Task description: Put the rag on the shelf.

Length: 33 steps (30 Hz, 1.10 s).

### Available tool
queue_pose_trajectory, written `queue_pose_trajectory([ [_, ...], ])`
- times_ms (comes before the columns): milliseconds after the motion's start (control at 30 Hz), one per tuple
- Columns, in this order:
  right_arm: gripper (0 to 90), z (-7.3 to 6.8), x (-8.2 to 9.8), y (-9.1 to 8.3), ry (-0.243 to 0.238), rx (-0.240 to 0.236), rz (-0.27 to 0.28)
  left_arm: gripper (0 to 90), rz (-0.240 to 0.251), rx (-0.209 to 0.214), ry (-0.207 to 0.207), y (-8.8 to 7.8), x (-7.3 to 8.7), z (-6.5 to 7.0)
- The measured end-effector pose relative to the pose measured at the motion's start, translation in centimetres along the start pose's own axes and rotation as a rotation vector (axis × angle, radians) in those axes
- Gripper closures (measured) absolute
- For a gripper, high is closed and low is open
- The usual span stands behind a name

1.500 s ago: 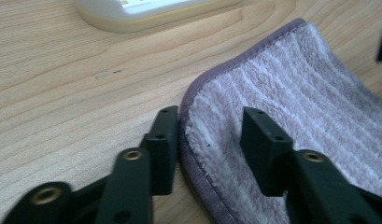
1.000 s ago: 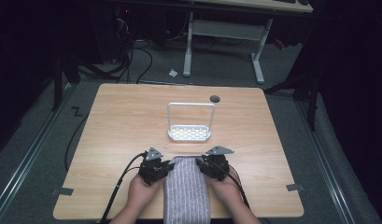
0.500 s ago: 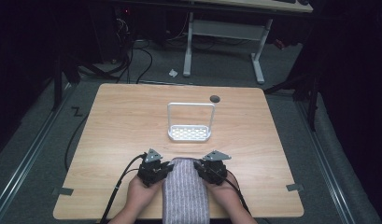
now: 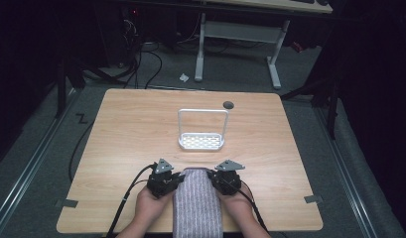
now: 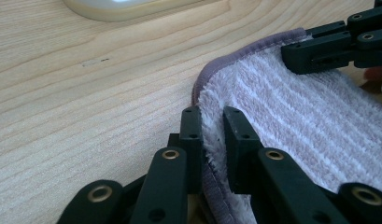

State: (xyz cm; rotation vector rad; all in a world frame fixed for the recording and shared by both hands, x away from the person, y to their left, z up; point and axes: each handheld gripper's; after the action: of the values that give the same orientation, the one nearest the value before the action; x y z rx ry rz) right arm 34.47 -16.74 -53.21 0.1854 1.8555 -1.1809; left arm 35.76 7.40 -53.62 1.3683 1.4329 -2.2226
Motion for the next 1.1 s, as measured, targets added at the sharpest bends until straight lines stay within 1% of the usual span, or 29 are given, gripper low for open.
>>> queue_pose_trajectory([
  [67, 84.8, 0.0, 0.0, 0.0, -0.002, 0.003, 0.001, 79.3, 0.001, 0.001, -0.001, 0.0, 0.0, 0.0],
  [100, 84.8, -0.1, 0.0, -0.1, -0.005, 0.008, 0.012, 79.5, 0.009, 0.003, 0.0, -0.1, 0.0, 0.0],
  [167, 84.8, -0.1, 0.1, -0.2, -0.007, 0.006, 0.019, 79.6, 0.048, 0.012, 0.007, -0.5, 0.2, 0.0],
  [233, 84.8, -0.2, 0.1, -0.2, -0.017, 0.007, 0.028, 79.8, 0.088, 0.016, 0.001, -0.8, 0.4, -0.1],
  [267, 84.8, -0.2, 0.1, -0.2, -0.017, 0.007, 0.028, 79.8, 0.088, 0.016, 0.001, -0.8, 0.4, -0.1],
  [400, 84.8, -0.4, 0.2, -0.5, -0.022, 0.008, 0.057, 79.9, 0.126, 0.016, 0.004, -1.2, 0.4, 0.0],
  [500, 84.8, -0.6, 0.1, -0.9, -0.029, 0.011, 0.093, 79.8, 0.153, 0.022, -0.005, -1.4, 0.4, -0.1],
  [533, 84.8, -0.7, 0.0, -1.2, -0.025, 0.013, 0.121, 79.7, 0.17, 0.034, -0.007, -1.6, 0.5, -0.2],
  [567, 84.8, -0.7, 0.0, -1.2, -0.025, 0.013, 0.121, 79.7, 0.183, 0.028, -0.004, -1.7, 0.5, -0.1],
  [600, 84.8, -0.8, 0.0, -1.4, -0.028, 0.016, 0.137, 79.7, 0.189, 0.021, 0.0, -1.8, 0.5, -0.1],
  [633, 84.8, -0.9, -0.1, -1.7, -0.037, 0.021, 0.163, 79.8, 0.196, 0.028, -0.009, -1.9, 0.5, -0.1],
  [667, 84.8, -0.9, -0.1, -1.7, -0.037, 0.021, 0.163, 79.8, 0.2, 0.034, -0.019, -1.9, 0.5, -0.1],
  [700, 84.8, -1.1, -0.1, -2.0, -0.043, 0.027, 0.187, 79.8, 0.217, 0.026, -0.02, -2.2, 0.5, 0.2],
  [733, 84.8, -1.1, -0.1, -2.0, -0.043, 0.027, 0.187, 79.9, 0.217, 0.026, -0.02, -2.2, 0.5, 0.2],
  [767, 84.8, -1.1, -0.2, -2.1, -0.047, 0.028, 0.196, 79.9, 0.23, 0.01, -0.004, -2.4, 0.4, 0.5],
  [800, 84.8, -1.3, -0.3, -2.5, -0.054, 0.034, 0.22, 79.9, 0.237, 0.001, 0.007, -2.6, 0.3, 0.7],
  [833, 84.8, -1.4, -0.3, -2.6, -0.059, 0.036, 0.229, 79.9, 0.262, -0.014, 0.026, -3.0, 0.1, 1.1],
  [867, 84.8, -1.4, -0.3, -2.6, -0.059, 0.036, 0.229, 79.9, 0.262, -0.014, 0.026, -3.0, 0.1, 1.1],
  [933, 84.7, -1.5, -0.4, -2.8, -0.063, 0.04, 0.244, 79.9, 0.288, -0.027, 0.035, -3.6, -0.3, 1.5],
  [967, 84.7, -1.5, -0.4, -3.0, -0.068, 0.047, 0.257, 79.9, 0.293, -0.033, 0.042, -3.8, -0.4, 1.7],
  [1033, 84.6, -1.6, -0.6, -3.2, -0.075, 0.054, 0.273, 79.9, 0.297, -0.037, 0.045, -3.9, -0.8, 1.9],
  [1067, 84.5, -1.4, -0.8, -3.5, -0.067, 0.051, 0.286, 79.9, 0.3, -0.037, 0.031, -4.0, -1.1, 1.9],
  [1100, 84.5, -1.4, -0.8, -3.5, -0.067, 0.051, 0.286, 79.9, 0.3, -0.037, 0.031, -4.0, -1.1, 1.9],
])
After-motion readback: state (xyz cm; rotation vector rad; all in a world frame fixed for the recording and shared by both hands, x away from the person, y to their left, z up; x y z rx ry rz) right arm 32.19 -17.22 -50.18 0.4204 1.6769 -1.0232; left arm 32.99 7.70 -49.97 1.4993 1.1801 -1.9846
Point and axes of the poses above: each handheld gripper's, and its own axes: y roughly forward along the jaws, x roughly out of its underside, z roughly to its right, and after that the axes turned 8 degrees about -x, right-handed
